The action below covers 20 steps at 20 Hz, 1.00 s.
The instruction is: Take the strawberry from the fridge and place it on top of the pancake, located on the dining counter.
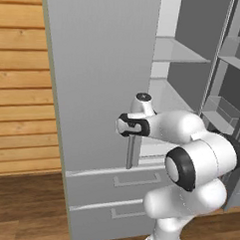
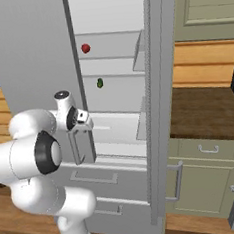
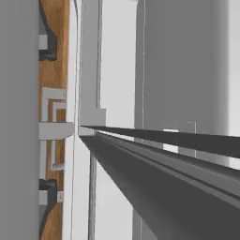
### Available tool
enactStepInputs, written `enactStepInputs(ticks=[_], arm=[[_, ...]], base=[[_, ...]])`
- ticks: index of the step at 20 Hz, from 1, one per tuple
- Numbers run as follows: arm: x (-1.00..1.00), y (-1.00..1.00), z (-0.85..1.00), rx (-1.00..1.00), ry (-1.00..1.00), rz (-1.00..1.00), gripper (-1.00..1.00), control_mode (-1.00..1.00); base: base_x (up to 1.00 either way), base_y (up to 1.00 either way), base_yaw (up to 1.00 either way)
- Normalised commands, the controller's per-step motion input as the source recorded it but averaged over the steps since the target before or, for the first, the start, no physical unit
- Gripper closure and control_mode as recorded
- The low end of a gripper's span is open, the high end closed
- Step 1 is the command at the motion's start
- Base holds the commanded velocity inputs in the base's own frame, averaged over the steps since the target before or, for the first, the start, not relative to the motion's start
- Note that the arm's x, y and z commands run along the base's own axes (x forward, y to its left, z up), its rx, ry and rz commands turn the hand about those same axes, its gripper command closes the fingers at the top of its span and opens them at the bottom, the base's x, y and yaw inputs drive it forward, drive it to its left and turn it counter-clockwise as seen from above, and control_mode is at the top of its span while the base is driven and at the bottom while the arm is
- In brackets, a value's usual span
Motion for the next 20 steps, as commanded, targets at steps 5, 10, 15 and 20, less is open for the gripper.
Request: enactStepInputs(ticks=[5,10,15,20], arm=[[-0.17,0.00,-0.33,0.00,-0.02,0.00,1.00,-1.00],[-0.70,0.00,-0.26,0.00,-0.20,0.00,1.00,-1.00],[-0.81,0.06,-0.09,0.01,-0.04,-0.03,1.00,-1.00],[-0.68,0.51,0.00,0.00,0.02,-0.10,1.00,-1.00]], base=[[0.00,0.00,0.00],[0.00,0.00,0.00],[0.00,0.00,0.00],[0.00,0.00,0.00]])
